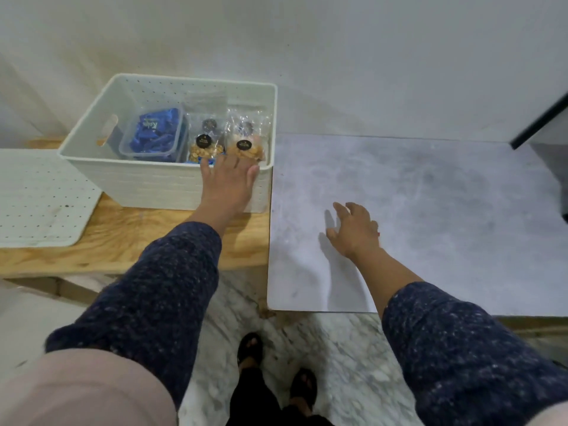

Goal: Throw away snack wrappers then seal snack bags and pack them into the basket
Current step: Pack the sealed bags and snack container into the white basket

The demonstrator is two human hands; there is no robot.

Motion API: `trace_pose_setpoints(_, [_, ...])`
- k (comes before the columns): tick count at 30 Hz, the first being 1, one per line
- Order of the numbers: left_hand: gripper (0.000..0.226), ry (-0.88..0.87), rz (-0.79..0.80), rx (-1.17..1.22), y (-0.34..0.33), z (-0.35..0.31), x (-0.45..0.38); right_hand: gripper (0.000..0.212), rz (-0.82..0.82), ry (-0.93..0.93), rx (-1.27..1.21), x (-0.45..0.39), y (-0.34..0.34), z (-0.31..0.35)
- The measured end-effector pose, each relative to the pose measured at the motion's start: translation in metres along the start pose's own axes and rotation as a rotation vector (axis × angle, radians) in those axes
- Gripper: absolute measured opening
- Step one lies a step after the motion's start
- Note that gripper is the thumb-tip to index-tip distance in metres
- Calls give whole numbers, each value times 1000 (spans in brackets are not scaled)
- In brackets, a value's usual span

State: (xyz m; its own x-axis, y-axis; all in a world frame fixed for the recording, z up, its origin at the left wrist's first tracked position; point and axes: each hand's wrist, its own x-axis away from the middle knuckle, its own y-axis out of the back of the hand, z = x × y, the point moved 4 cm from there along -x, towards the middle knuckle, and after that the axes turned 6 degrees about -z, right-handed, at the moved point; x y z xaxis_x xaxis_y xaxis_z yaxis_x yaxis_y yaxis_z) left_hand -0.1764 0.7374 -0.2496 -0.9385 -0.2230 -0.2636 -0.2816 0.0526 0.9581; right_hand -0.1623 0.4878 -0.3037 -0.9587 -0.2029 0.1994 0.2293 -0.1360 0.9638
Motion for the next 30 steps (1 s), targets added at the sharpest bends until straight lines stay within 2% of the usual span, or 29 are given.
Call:
trace_pose_setpoints(2, [39,-10,-13,-24,-2,-1,1,59,59,-52,56,8,-15,-13])
trace_pose_setpoints(5, [39,-7,-35,-32,-3,-1,3,48,98,-116,-8,14,-29,-26])
trace_pose_setpoints(8, [39,-5,-32,-23,-4,-2,4,35,66,-71,-31,17,-37,-28])
trace_pose_setpoints(14, [41,0,29,-24,-4,-1,2,34,-21,-143,-255,18,-33,-18])
trace_pose_setpoints(17, [43,-4,81,-31,-3,-2,1,32,-94,-54,-304,10,-13,-7])
trace_pose_setpoints(23, [44,8,185,15,0,0,-3,36,-410,248,-481,-24,73,63])
trace_pose_setpoints(26, [45,-2,238,23,3,-1,-6,35,-428,353,-522,-34,103,109])
trace_pose_setpoints(30, [45,-69,278,98,14,9,-11,29,-353,421,-492,-43,116,157])
